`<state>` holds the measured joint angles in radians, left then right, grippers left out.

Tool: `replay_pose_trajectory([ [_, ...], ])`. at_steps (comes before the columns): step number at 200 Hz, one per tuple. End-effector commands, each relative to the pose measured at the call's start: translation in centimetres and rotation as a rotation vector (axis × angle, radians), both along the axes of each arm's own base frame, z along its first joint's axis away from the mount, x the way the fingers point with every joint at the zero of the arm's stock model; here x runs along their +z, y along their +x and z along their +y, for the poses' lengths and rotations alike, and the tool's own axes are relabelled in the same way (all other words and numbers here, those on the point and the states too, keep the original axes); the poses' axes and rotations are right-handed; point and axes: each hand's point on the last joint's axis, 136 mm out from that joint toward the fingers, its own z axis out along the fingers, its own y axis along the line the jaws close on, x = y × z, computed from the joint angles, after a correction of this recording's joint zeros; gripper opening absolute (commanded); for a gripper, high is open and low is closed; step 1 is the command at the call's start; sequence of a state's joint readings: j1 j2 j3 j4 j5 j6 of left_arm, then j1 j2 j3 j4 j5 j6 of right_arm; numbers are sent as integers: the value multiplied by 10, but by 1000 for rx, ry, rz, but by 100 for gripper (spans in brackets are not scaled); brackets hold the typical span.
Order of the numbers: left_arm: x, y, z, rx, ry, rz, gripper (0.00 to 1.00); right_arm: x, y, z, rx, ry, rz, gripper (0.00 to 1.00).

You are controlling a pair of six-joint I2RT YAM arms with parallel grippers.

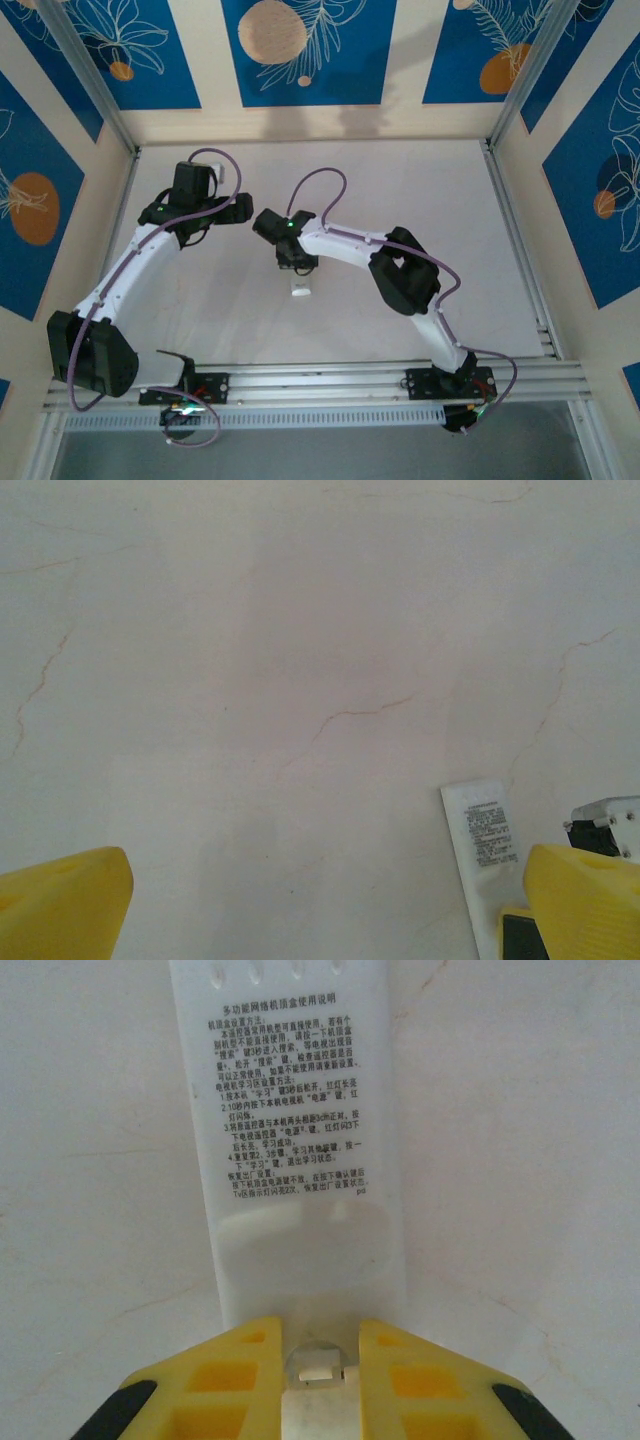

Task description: Load the batteries into the remote control

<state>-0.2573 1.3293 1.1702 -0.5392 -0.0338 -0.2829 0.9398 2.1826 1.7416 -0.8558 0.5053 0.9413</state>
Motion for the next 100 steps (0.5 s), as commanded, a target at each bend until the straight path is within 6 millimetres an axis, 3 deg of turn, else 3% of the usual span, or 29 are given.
replay_pose_trajectory([
  [1,3,1,1,2,-10,0,100,4,-29,-14,20,-54,64,18],
  [100,-3,2,0,0,-13,16,100,23,-25,-14,22,-14,27,18],
])
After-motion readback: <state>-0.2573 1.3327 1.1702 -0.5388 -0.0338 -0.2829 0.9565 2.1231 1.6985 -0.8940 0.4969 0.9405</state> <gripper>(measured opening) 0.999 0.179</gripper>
